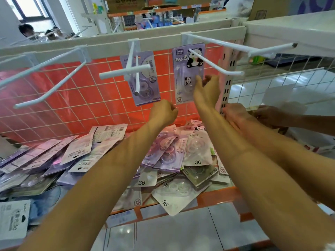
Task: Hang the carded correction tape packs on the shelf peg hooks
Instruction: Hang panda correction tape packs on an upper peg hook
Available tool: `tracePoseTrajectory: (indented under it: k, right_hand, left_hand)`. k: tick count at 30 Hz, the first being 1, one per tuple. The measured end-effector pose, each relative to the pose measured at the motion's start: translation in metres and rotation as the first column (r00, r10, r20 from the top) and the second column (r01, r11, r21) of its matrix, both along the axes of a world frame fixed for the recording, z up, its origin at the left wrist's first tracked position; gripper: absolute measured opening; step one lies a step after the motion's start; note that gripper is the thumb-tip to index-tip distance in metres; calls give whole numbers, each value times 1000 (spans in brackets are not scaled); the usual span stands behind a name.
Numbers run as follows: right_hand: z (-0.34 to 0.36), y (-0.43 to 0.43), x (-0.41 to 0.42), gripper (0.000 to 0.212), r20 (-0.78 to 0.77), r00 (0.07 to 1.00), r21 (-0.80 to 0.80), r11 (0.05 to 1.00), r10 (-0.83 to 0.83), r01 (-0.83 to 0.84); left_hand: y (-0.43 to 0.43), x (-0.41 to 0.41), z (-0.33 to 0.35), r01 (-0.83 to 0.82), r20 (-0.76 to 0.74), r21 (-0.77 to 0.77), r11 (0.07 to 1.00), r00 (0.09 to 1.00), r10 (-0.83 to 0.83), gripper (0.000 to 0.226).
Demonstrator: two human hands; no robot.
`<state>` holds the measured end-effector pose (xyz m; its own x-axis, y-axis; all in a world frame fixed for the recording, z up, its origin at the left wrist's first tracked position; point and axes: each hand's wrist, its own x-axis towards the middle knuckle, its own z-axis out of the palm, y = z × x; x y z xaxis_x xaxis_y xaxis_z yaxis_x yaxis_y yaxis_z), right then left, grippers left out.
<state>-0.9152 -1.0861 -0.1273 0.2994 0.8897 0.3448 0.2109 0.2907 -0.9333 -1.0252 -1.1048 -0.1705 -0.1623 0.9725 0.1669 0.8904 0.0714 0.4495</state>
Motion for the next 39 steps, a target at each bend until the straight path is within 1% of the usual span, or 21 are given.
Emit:
tracePoseTrajectory:
  k: [1,3,5,6,9,12,14,16,18,20,23,26,28,30,32,34,36,39]
  right_hand:
    - [-17,7,8,30,-41,999,-87,996,13,-17]
    - [-49,9,8,30,-42,999,-171,985,-2,-5]
    - [-73,3,4,29,74,995,-236,971,64,-45]
    - [-83,0,1,27,155,980,-278,957,127,-80]
    - [-111,-10,-4,25,291,896,-438,879,336,-187]
    - [-119,-21,-12,29,443,807,-454,874,391,-174]
    - [-118,-26,-16,37,531,734,-475,866,424,-157]
    - [-117,-29,-20,38,577,679,-491,857,453,-155]
    - [-115,-33,-22,34,592,670,-481,864,448,-153]
    - [-113,-35,-22,32,565,706,-473,869,427,-147]
    - [-109,-37,-23,33,447,805,-463,871,391,-166]
    - [-106,-41,-24,30,256,910,-460,869,327,-184]
    - [-101,-45,-25,30,85,952,-453,862,294,-226]
    - [-96,-50,-24,31,-79,955,-421,858,287,-293]
    - [-87,-56,-22,29,-176,940,-374,864,291,-337]
    - [-78,-62,-21,26,-235,924,-323,872,302,-367]
    - [-68,-68,-20,29,-249,918,-274,886,310,-374]
    - [-52,-79,-20,32,-274,904,-192,902,329,-387]
  left_hand:
    - [-5,-1,-4,5,-24,-16,1000,1000,-6,23]
    - [-14,-5,-15,14,-94,-76,997,995,-21,18]
    - [-25,-11,-27,-3,-171,-154,988,985,-24,16]
    - [-30,-14,-32,-15,-204,-166,986,979,-19,18]
    - [-43,-25,-43,-43,-260,-165,985,966,-1,30]
    - [-54,-31,-49,-66,-306,-239,969,952,-10,40]
    - [-61,-33,-55,-64,-315,-258,964,949,-22,39]
    - [-66,-35,-62,-65,-283,-244,968,959,-7,38]
    - [-70,-36,-68,-81,-258,-213,974,966,24,41]
    - [-73,-35,-70,-90,-228,-182,979,973,47,44]
    - [-81,-34,-67,-99,-166,-138,985,983,76,47]
    - [-90,-35,-62,-113,-69,-62,992,992,109,44]
    - [-98,-34,-57,-114,0,23,993,993,114,42]
    - [-106,-35,-52,-118,78,86,989,991,111,44]
    - [-113,-36,-48,-109,159,122,987,983,89,54]
    - [-121,-39,-45,-90,241,139,986,969,54,65]
    - [-129,-42,-42,-78,341,110,991,939,36,73]
    - [-140,-46,-44,-47,413,60,997,911,18,74]
